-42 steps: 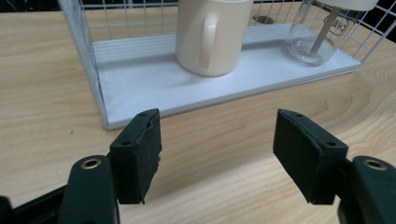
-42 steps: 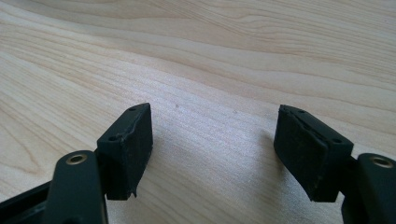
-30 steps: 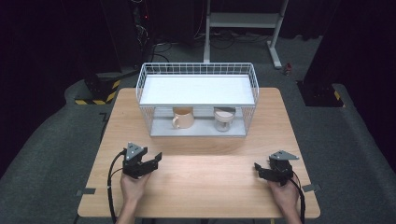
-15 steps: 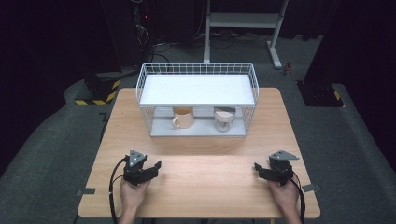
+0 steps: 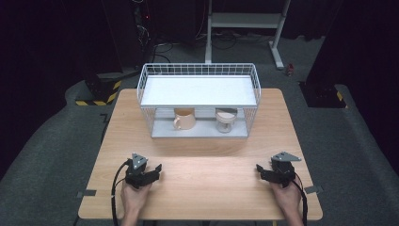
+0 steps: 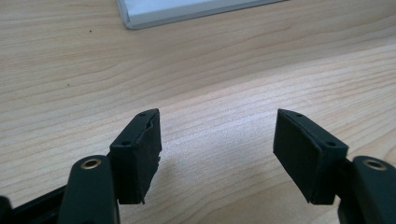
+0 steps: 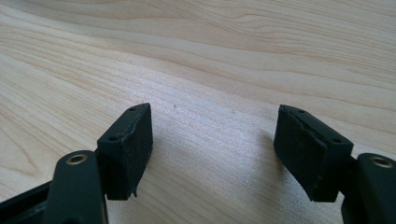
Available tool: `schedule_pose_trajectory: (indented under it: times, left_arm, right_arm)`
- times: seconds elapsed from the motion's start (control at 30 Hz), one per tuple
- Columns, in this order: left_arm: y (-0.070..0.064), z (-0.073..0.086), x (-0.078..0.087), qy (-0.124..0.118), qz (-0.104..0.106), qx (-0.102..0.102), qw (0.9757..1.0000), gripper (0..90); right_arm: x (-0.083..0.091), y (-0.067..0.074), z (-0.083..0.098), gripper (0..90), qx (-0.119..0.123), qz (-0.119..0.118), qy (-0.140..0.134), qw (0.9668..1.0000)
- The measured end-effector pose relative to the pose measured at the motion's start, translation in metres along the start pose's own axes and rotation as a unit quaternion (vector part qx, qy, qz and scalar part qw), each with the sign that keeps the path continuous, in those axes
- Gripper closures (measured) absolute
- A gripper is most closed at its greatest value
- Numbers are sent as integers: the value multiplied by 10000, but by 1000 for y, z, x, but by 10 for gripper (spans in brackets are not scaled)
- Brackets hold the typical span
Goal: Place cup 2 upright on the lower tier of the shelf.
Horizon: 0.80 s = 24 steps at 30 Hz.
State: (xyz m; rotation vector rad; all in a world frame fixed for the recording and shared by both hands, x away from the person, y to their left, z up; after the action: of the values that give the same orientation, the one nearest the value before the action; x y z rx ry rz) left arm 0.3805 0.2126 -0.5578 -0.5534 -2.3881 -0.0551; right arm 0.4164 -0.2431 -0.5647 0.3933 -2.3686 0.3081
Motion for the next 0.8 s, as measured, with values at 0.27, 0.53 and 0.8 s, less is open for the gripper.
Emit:
schedule_pose_trajectory:
  times: [0.27, 0.53, 0.8]
  left_arm:
    - [2, 3, -5, 113, -149, -116, 9998, 326]
    - [5, 4, -8, 209, -167, -137, 9995, 320]
    - [7, 5, -10, 182, -197, 41, 9996, 276]
  right_arm:
    - [0, 0, 0, 284, -2, -1, 1, 10000]
    - [0, 0, 0, 284, -3, 3, -1, 10000]
    - [0, -1, 0, 284, -40, 39, 4, 10000]
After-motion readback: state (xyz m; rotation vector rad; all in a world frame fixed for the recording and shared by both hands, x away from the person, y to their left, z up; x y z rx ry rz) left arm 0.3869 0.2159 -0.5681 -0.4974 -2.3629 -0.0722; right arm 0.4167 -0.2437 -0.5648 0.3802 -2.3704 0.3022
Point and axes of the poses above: each handheld gripper's, and its own axes: x roughly backward along the jaws, z roughly out of its underside, y roughly to its left, the point moved 6 cm from there along -x, roughly forward along the jaws, and after that the axes turned 8 degrees about z, right-handed, at the moved point
